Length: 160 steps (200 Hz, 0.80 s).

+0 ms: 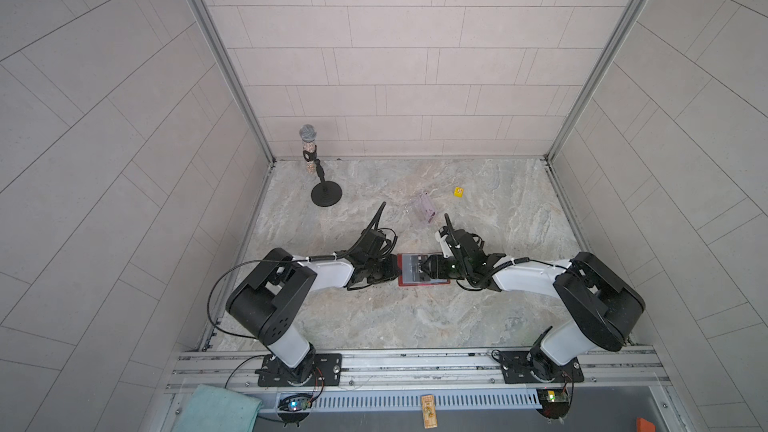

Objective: Put the credit cards into the card holder

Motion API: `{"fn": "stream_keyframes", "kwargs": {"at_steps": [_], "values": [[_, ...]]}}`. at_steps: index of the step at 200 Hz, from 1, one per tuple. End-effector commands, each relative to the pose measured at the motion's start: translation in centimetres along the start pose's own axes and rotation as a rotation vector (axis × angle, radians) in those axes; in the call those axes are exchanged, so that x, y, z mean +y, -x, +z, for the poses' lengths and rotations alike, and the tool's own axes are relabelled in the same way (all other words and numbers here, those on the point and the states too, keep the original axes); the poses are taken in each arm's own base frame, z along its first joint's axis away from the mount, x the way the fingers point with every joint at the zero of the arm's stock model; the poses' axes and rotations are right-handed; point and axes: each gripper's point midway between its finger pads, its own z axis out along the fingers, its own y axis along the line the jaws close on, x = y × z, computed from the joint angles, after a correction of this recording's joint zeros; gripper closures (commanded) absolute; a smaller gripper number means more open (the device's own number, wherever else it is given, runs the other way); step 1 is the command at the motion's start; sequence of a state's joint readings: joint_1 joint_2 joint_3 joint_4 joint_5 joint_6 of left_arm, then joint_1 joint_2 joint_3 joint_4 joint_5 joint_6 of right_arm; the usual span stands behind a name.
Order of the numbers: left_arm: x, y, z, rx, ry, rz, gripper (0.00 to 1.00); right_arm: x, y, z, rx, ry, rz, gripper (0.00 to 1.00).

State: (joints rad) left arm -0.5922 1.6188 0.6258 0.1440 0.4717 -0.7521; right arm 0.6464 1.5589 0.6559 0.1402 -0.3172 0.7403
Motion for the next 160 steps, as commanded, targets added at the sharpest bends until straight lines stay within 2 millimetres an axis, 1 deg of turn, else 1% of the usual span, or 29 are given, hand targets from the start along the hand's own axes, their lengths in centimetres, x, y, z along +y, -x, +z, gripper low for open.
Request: {"fn": "stream_keyframes", "kwargs": {"at_steps": [1, 26, 58, 91, 110, 131, 160], "values": [[0.7, -1.3, -0.3, 0.034, 0.023, -0.012, 1.0, -1.9, -0.5, -0.6, 0.032, -0.129, -0.043, 0.58], [0.7, -1.3, -0.3, 0.034, 0.024, -0.012, 1.0, -2.0, -0.5, -0.5, 0.045, -0.158, -0.067, 0.68], [0.7, -1.3, -0.3, 0.033, 0.025, -0.012, 1.0, -2.3, -0.5, -0.6, 0.055, -0.216, -0.099, 0.71], [0.7, -1.3, -0.3, 0.033, 0.025, -0.012, 1.0, -2.6, -0.7, -0.3, 0.071, -0.279, -0.123, 0.84], [0.8, -1.3, -0.3, 0.034, 0.025, -0.013, 1.0, -2.7, -1.0, 0.0, 0.089, -0.314, -0.141, 0.89], [0.7, -1.4, -0.3, 0.034, 0.024, -0.012, 1.0, -2.8, -1.2, 0.3, 0.106, -0.344, -0.155, 0.93], [0.7, -1.4, -0.2, 0.036, 0.024, -0.012, 1.0, -2.4, -1.5, 0.8, 0.12, -0.339, -0.162, 0.93]]}}
